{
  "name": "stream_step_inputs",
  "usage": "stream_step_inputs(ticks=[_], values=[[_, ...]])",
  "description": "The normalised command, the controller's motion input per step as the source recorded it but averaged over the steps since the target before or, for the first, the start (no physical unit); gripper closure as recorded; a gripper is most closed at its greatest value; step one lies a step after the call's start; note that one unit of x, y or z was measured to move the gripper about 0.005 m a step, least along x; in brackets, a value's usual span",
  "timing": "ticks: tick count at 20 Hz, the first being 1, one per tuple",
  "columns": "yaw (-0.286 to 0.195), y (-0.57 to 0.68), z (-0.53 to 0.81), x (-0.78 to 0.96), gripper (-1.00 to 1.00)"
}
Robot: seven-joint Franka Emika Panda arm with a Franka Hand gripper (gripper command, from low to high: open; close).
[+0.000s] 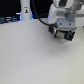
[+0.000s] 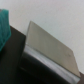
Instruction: Open the kcup holder, insert the kcup into the holder, and close the kcup holder
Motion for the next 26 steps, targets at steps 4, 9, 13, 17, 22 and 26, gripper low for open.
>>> stream_step_inputs(ticks=[4,9,13,17,22,26], values=[[0.116,0.47,0.01,-0.50,-1.00],[0.099,0.48,0.01,-0.57,-1.00],[0.093,0.48,0.01,-0.62,-1.00],[0.087,0.48,0.01,-0.64,-1.00],[0.064,0.44,0.00,-0.81,-1.00],[0.044,0.38,0.15,-0.67,-1.00]])
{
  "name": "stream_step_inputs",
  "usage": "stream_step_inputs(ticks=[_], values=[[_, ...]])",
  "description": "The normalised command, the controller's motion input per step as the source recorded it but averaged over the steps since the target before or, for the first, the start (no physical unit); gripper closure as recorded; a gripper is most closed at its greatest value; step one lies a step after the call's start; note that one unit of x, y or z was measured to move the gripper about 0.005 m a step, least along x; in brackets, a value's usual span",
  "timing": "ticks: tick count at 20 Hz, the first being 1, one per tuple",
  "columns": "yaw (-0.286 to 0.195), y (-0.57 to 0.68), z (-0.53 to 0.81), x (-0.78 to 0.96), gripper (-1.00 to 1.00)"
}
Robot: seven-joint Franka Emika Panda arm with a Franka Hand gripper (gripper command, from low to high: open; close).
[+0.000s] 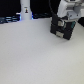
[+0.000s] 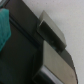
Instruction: Open the kcup holder, insert the kcup into the holder, and close the kcup holder
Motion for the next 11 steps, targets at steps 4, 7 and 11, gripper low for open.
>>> stream_step_inputs(ticks=[4,7,11], values=[[0.001,0.11,0.85,0.11,-1.00],[-0.004,0.06,0.97,0.30,-1.00],[-0.018,0.05,0.43,0.27,-1.00]])
